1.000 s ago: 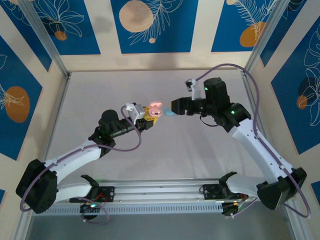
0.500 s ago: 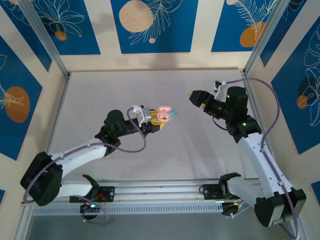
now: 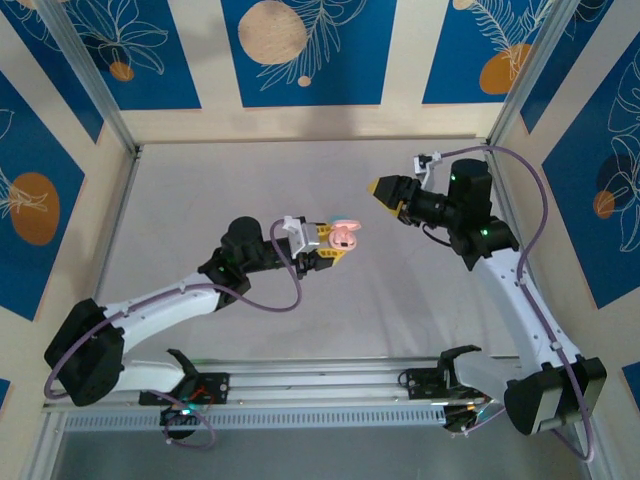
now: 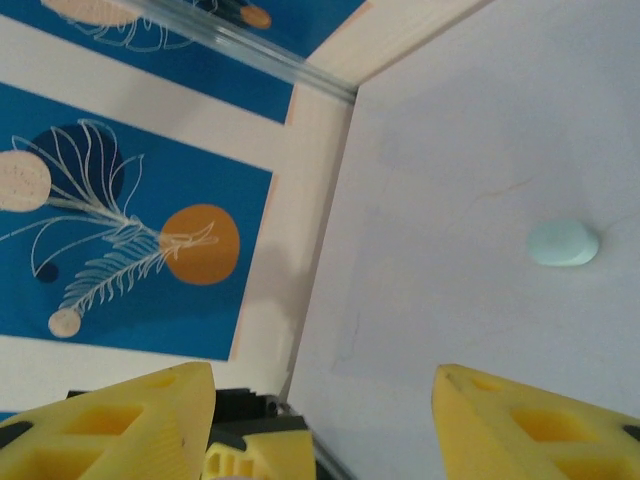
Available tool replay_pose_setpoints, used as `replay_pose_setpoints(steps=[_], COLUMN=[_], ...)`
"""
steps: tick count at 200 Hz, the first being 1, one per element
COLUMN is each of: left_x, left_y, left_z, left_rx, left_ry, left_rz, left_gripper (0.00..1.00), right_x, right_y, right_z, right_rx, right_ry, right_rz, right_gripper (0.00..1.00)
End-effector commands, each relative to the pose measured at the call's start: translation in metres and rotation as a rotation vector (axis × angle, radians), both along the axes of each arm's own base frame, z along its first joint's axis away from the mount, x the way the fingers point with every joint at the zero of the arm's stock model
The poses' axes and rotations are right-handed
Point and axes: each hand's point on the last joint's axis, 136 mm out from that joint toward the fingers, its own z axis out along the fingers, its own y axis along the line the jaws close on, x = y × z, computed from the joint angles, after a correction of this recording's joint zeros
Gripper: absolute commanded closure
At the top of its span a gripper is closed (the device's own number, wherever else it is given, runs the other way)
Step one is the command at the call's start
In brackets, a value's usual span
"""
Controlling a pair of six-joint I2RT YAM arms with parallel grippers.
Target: Insert the wireless bluetooth earbuds into the charging case
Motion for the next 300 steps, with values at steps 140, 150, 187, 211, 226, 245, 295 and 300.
replay_pose_setpoints(steps=[140,150,187,211,226,245,295,300], left_x=[0.005,0.006,0.009,0.010,0.012,0.012,0.010,0.010], left_y=[0.001,0.001,0.003,0.006,0.009,0.011,0.009,0.008], left_z=[0.029,0.029,0.031,0.032,0.037,0.045,0.057,0.058], left_rx=[-0.086,-0.086,-0.094,-0.106,-0.130,-0.171,-0.250,-0.256], left_ry=[-0.044,-0.041,-0.045,-0.048,-0.052,-0.055,-0.032,-0.031], left_rz=[0.051,0.055,0.081,0.098,0.115,0.120,0.086,0.081], left_gripper=[0.78,0.78,0.78,0.78,0.78,0.78,0.77,0.77], right_x=[-0.037,-0.040,-0.046,-0.044,-0.039,-0.032,-0.051,-0.053], right_y=[0.050,0.051,0.054,0.049,0.042,0.024,0.027,0.030], right_z=[-0.011,-0.012,-0.012,-0.006,0.002,0.010,0.030,0.030], right_rx=[-0.089,-0.092,-0.102,-0.099,-0.092,-0.061,0.190,0.195], right_ry=[0.046,0.045,0.030,0.006,-0.024,-0.054,-0.011,0.007], right_rz=[0.304,0.317,0.343,0.315,0.258,0.157,0.320,0.350], right_gripper=[0.40,0.40,0.39,0.36,0.32,0.29,0.22,0.22])
